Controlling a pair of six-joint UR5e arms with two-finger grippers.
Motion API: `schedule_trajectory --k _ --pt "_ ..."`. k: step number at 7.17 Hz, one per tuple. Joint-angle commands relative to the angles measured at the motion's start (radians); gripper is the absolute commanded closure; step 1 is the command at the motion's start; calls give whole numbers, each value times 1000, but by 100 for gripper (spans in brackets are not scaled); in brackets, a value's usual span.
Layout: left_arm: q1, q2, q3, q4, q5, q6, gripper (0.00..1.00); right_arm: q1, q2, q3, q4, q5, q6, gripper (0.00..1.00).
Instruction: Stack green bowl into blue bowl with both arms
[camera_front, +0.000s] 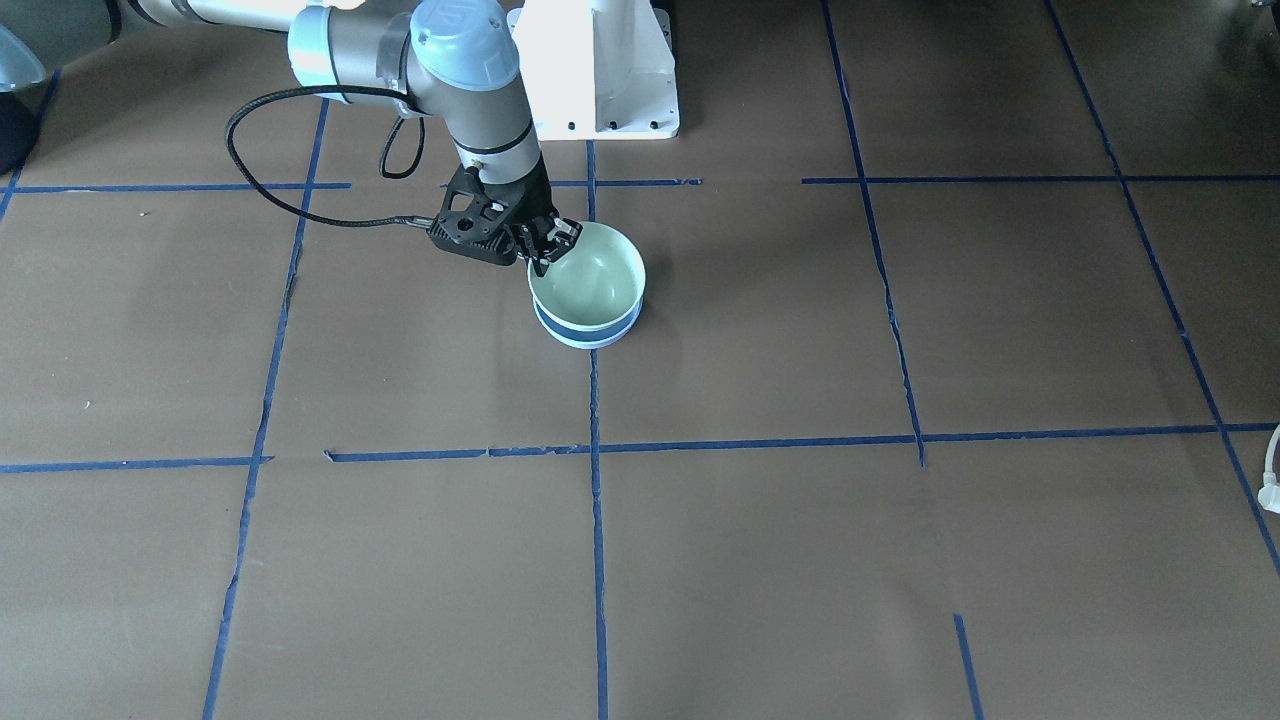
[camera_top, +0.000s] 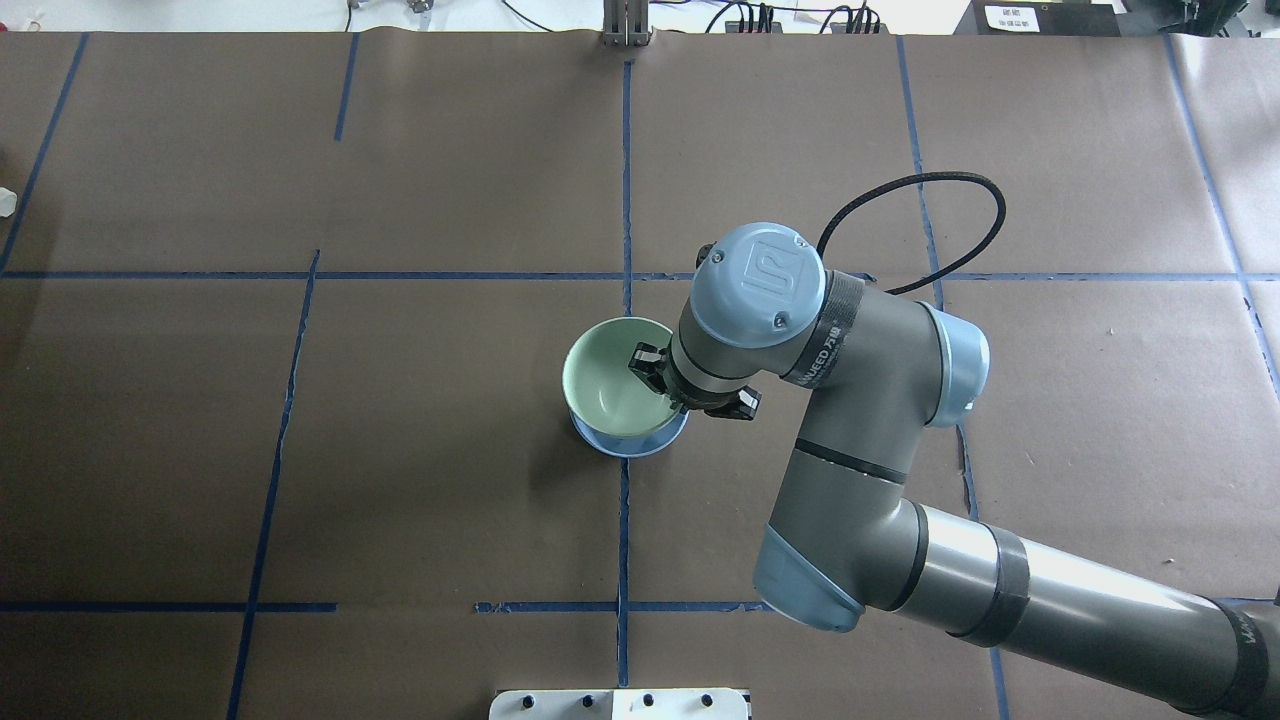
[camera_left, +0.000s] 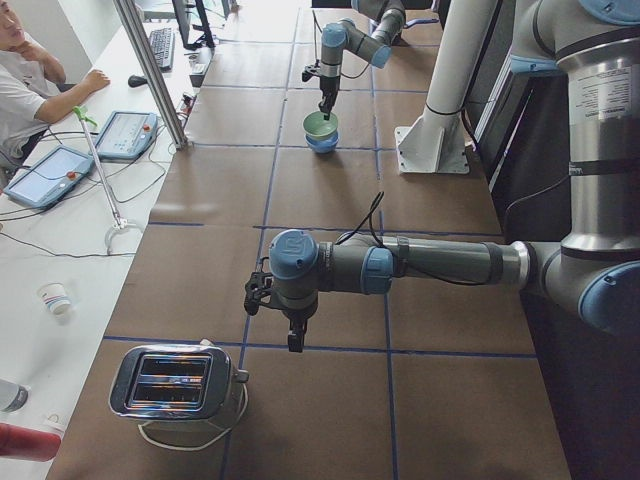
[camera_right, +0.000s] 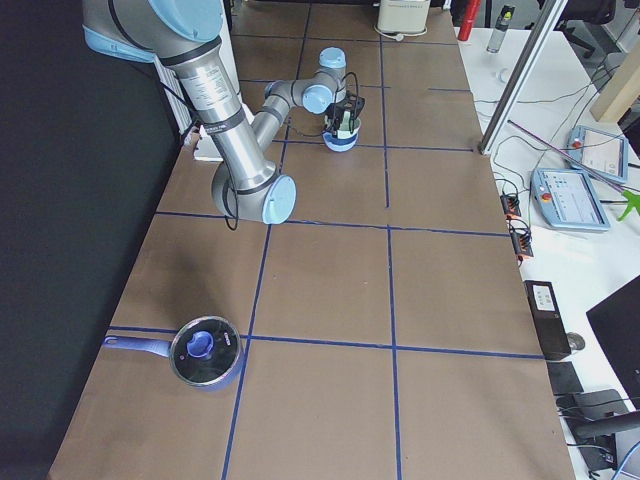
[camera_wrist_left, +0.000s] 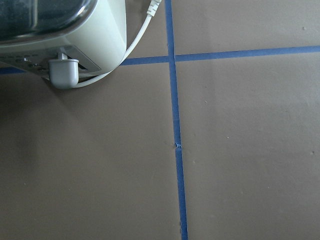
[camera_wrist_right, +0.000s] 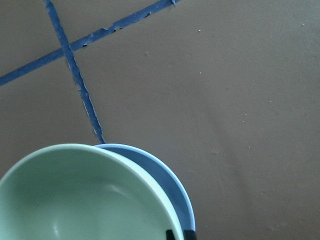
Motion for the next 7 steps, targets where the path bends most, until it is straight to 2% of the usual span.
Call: schedule_trajectory --k 1,3,4,5,7 --pt "-1 0 -1 0 0 -1 0 -7 14 -31 1 -8 8 85" --pt "1 -1 -1 0 -2 -1 0 -10 13 -44 3 -8 5 79" --pt "1 -1 -3 0 -2 -1 0 -10 13 -44 3 -8 3 24" --pt "1 -3 -3 0 -2 -1 0 -8 13 -40 3 -8 -4 0" --pt "1 -3 -4 1 0 -1 0 56 13 -2 -9 46 -50 0"
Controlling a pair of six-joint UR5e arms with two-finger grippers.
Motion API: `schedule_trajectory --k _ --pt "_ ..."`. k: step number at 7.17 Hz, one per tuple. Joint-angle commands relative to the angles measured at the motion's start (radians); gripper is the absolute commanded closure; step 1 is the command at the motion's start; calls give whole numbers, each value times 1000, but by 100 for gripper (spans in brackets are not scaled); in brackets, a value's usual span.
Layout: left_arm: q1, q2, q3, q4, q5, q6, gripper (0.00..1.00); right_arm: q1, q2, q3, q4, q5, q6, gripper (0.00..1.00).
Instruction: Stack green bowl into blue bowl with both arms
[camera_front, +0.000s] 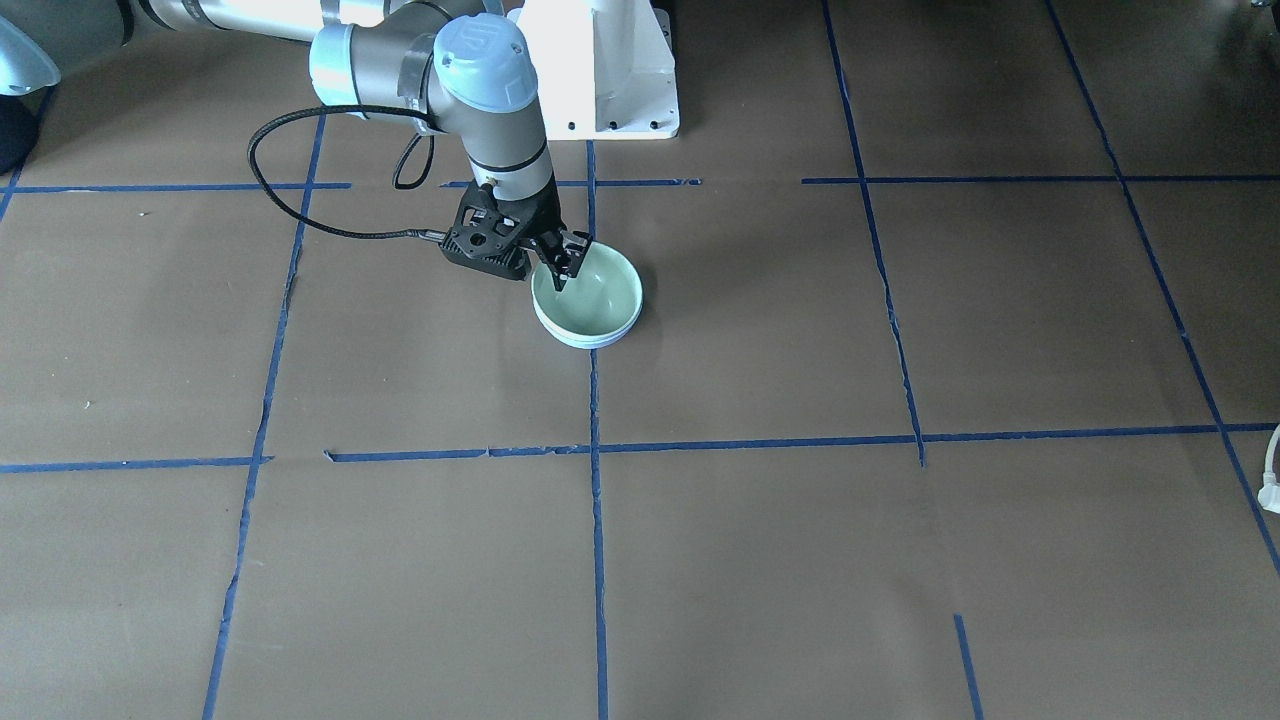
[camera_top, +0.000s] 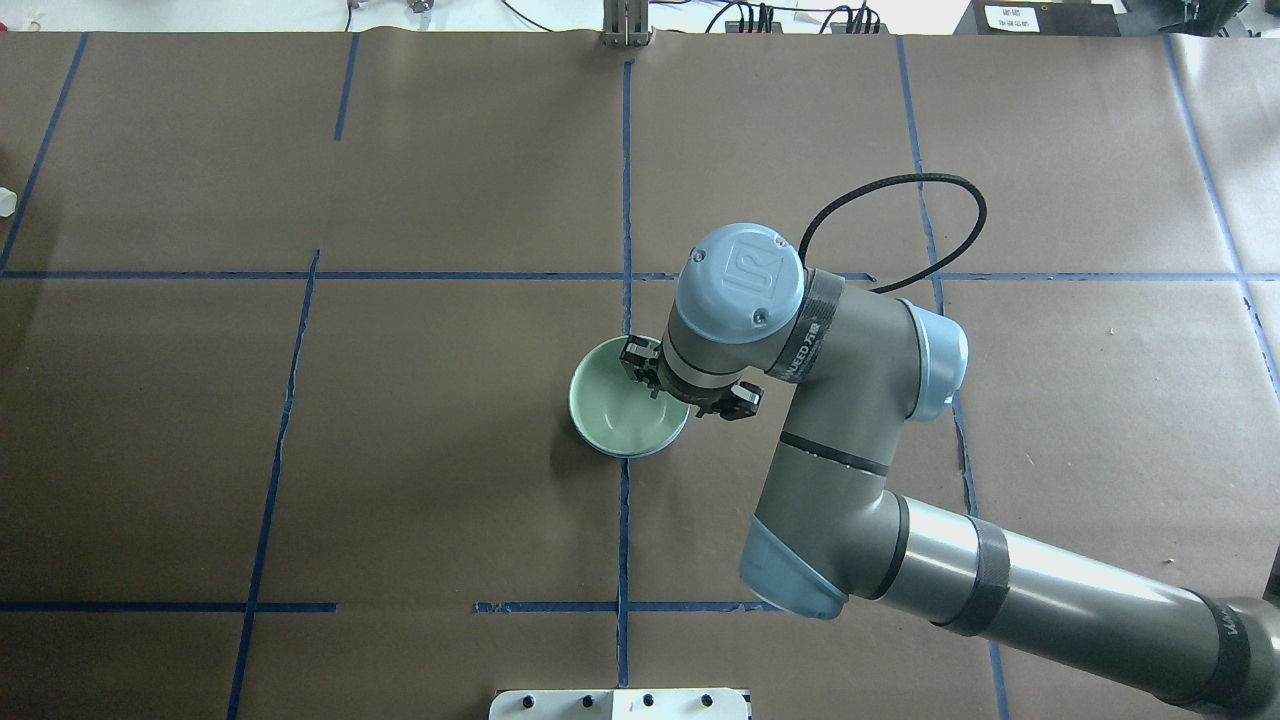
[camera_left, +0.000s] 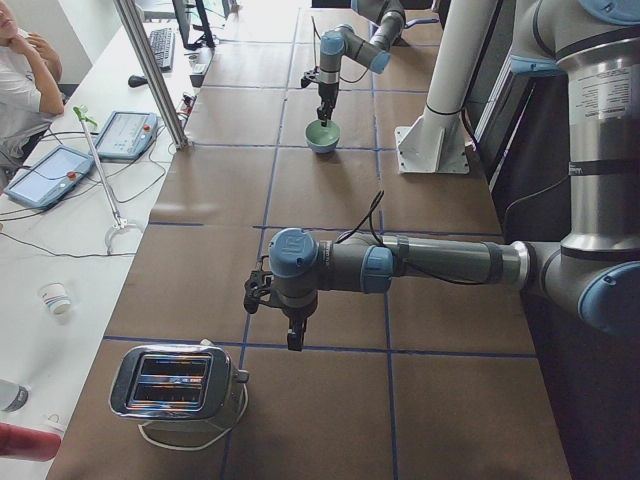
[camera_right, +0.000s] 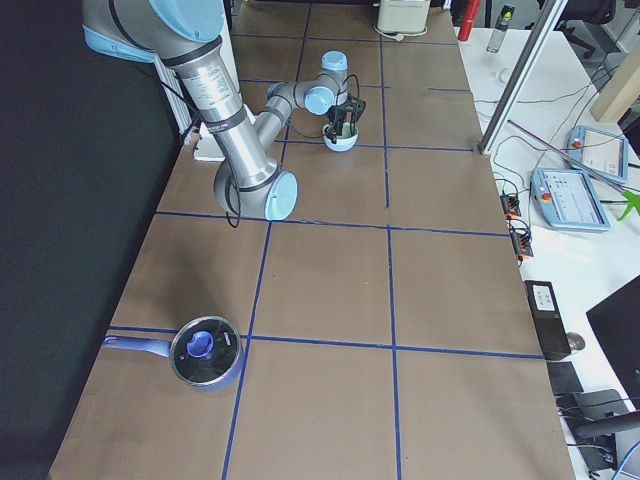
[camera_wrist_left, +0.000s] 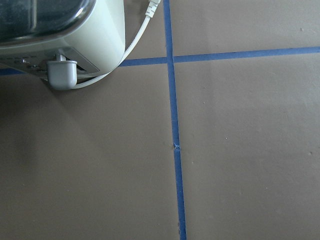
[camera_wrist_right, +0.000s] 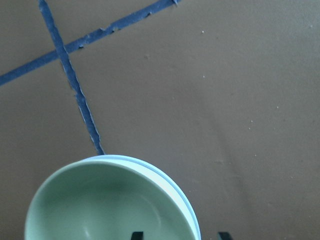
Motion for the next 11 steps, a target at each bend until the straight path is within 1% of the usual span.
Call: schedule_trajectory --k 1,2,3,4,5,6,7,8,9,10,11 --pt "2 -3 1 3 -2 -2 0 117 -11 29 -19 135 -103 0" --pt "2 -6 12 1 -2 -3 0 212 -19 30 -101 205 -276 0" --pt "3 -6 18 1 1 -3 0 333 -37 29 -197 284 -508 0" --pt "5 -8 41 -3 1 12 0 471 -100 23 -247 362 -763 0" --pt "5 -8 45 0 4 15 0 589 -163 4 -278 388 -1001 0" --pt "5 -8 48 1 6 14 0 700 -201 -35 -333 392 -1257 0" --pt "5 -5 36 -3 -3 14 0 780 -262 -46 -356 392 -1449 0" --pt "5 6 41 1 1 14 0 852 -325 -71 -353 392 -1618 0" --pt "2 13 29 13 4 14 0 912 -388 -92 -347 392 -1764 0" --pt "5 10 21 16 6 11 0 950 -478 -83 -341 383 -1857 0" --pt "5 12 16 15 6 11 0 996 -587 -82 -253 381 -1926 0"
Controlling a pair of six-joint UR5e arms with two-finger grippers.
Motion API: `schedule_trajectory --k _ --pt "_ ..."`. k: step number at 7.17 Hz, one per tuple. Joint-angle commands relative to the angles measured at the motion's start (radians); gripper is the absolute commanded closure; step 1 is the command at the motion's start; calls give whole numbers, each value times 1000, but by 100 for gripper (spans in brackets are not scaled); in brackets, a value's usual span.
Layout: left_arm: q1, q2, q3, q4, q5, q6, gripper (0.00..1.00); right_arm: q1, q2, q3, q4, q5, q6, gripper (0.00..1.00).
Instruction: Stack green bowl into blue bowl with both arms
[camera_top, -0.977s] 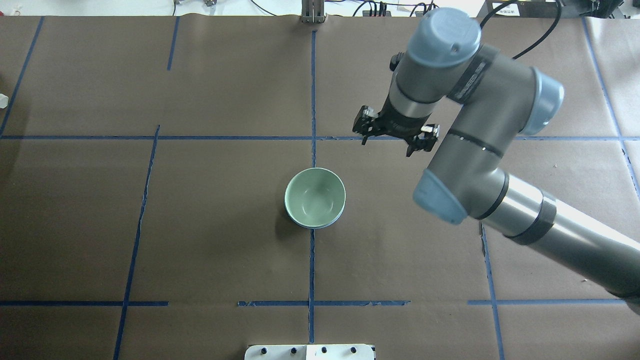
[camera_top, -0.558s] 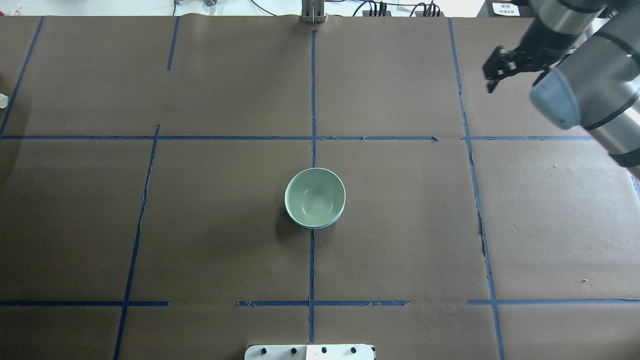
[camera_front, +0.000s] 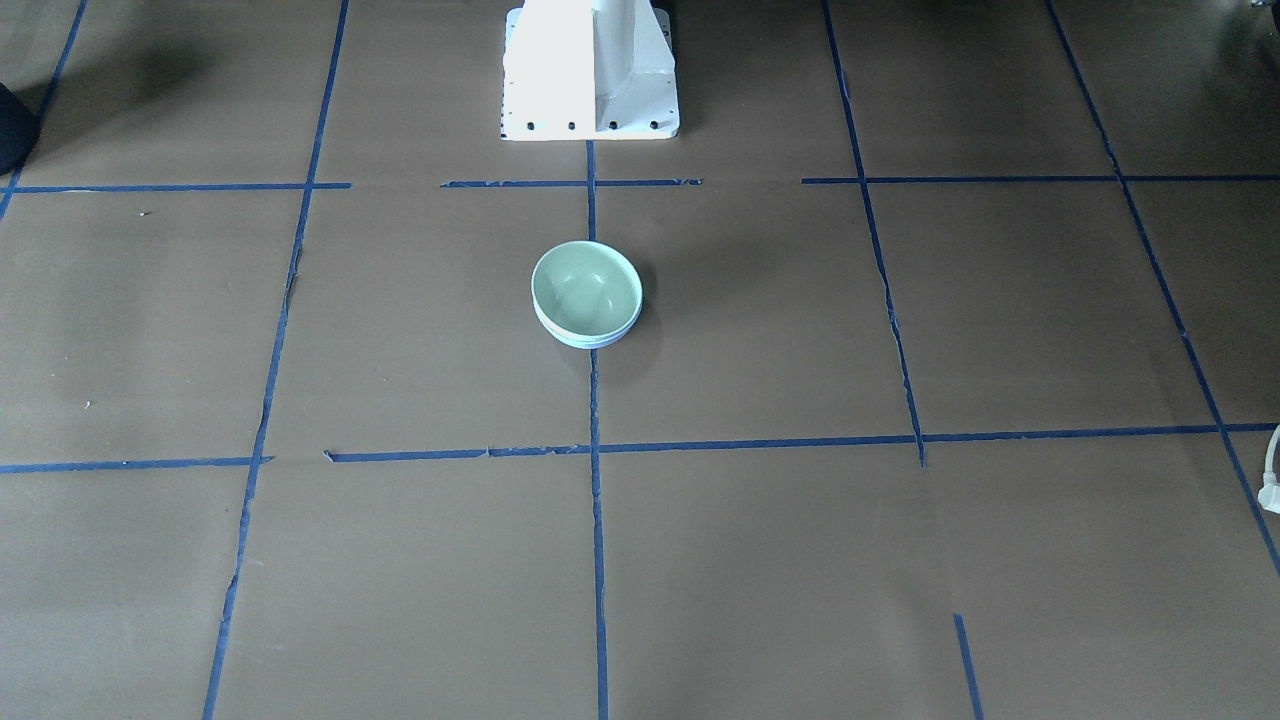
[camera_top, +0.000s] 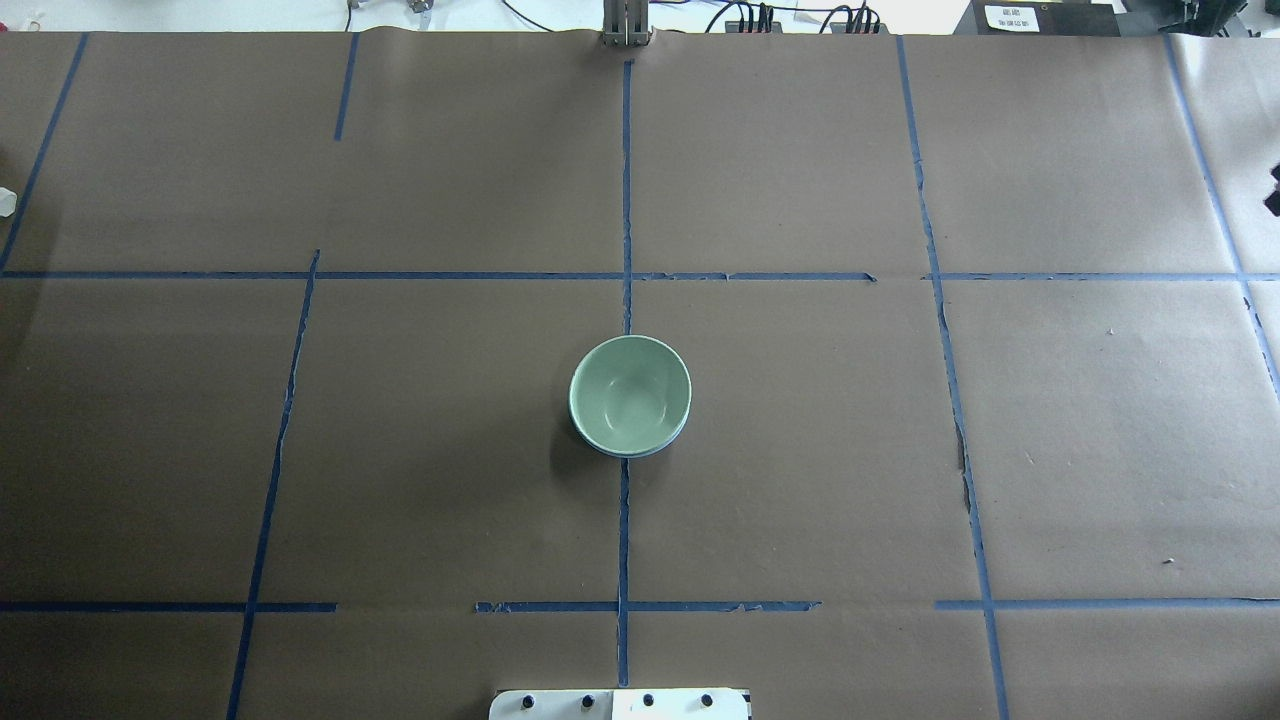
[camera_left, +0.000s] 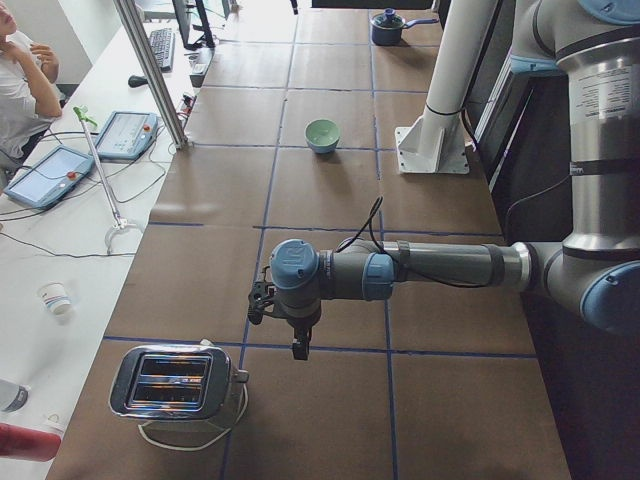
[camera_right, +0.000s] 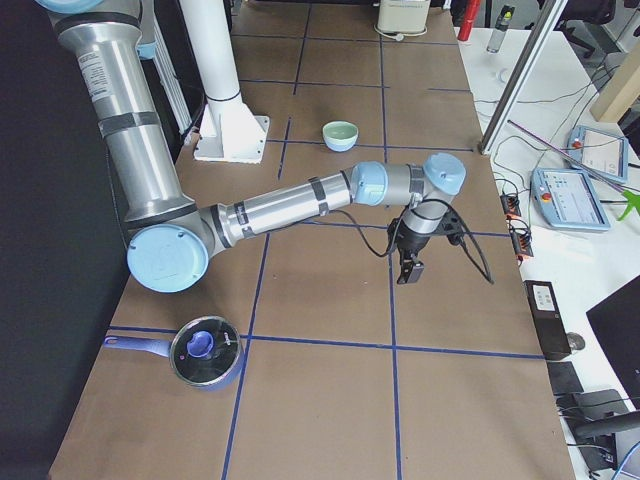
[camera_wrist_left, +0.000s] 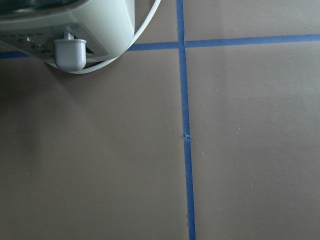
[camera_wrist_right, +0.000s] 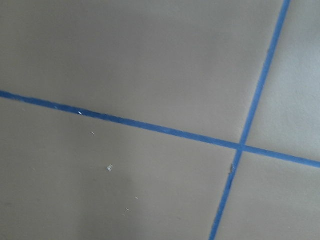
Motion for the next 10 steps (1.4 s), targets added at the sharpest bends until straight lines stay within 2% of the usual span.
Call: schedule_trajectory --k 1,2,3,7,10 --pt "2 4 14 0 1 0 0 110 -239 5 158 -1 -105 0" --pt "1 23 -4 -5 0 2 0 118 -297 8 221 -3 -86 0" --pt "-1 30 -29 -5 -8 2 0 118 -311 31 229 -4 3 0" --pt "1 32 -30 -12 -8 2 0 117 -309 89 229 29 20 0" --pt "2 31 -41 -12 -4 2 0 117 -311 98 231 42 19 0"
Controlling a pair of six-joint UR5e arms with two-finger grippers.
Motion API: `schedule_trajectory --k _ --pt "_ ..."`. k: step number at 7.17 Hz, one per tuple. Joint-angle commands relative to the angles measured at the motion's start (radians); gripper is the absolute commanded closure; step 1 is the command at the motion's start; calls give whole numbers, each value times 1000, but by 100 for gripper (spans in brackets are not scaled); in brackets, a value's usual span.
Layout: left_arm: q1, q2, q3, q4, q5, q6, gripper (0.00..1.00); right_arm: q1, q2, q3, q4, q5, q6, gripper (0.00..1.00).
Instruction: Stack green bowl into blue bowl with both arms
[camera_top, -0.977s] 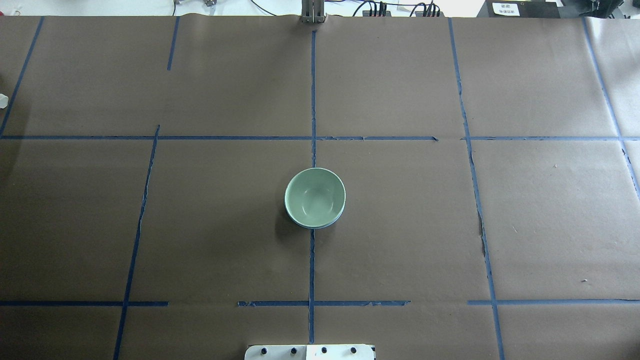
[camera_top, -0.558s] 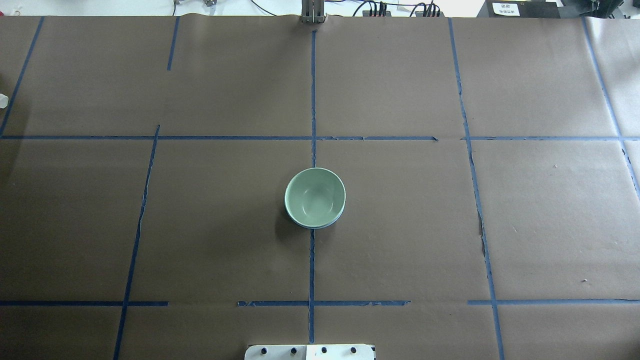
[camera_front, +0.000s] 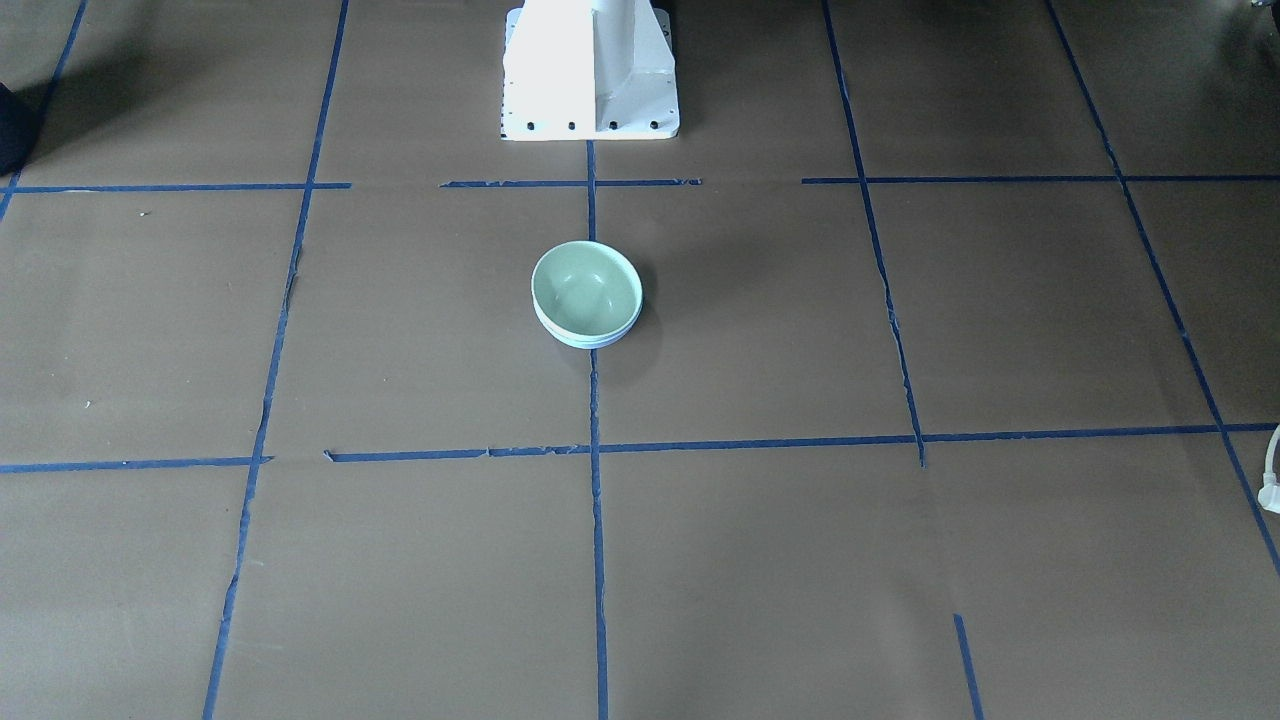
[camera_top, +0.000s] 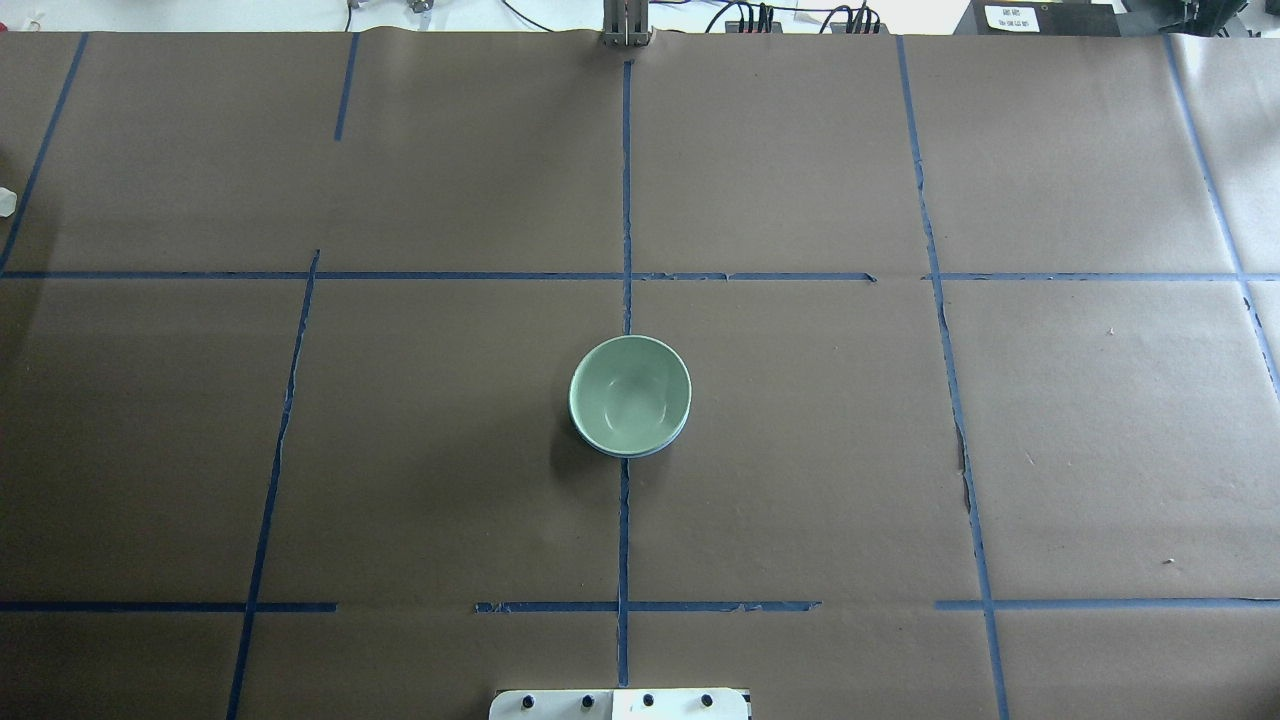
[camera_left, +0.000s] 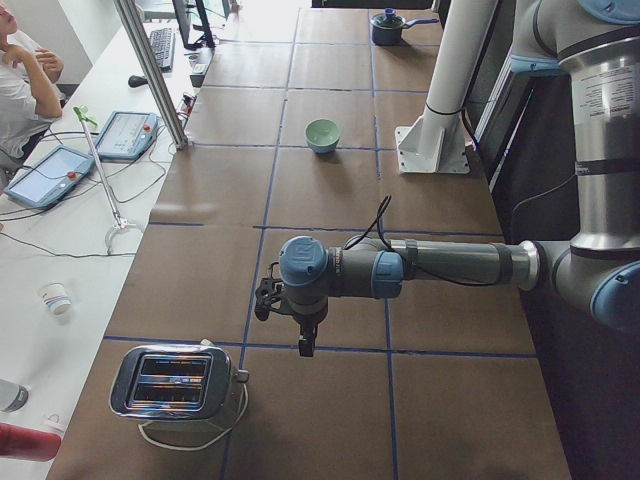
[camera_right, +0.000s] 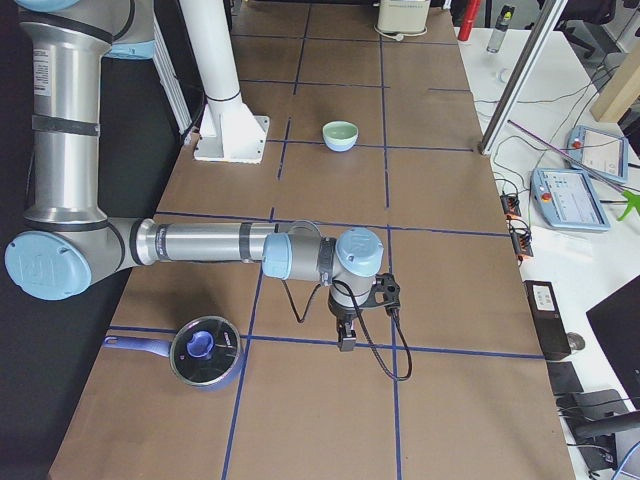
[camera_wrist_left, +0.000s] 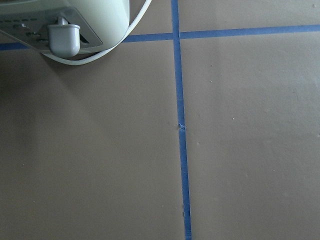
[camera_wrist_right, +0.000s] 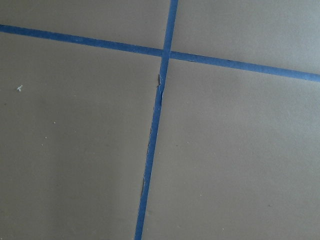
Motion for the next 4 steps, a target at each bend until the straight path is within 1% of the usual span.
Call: schedule_trajectory --k 1,4 --pt "1 -1 -7 -1 5 0 0 0 0 9 0 2 0 0" --pt "1 -7 -8 -1 7 0 0 0 0 9 0 2 0 0"
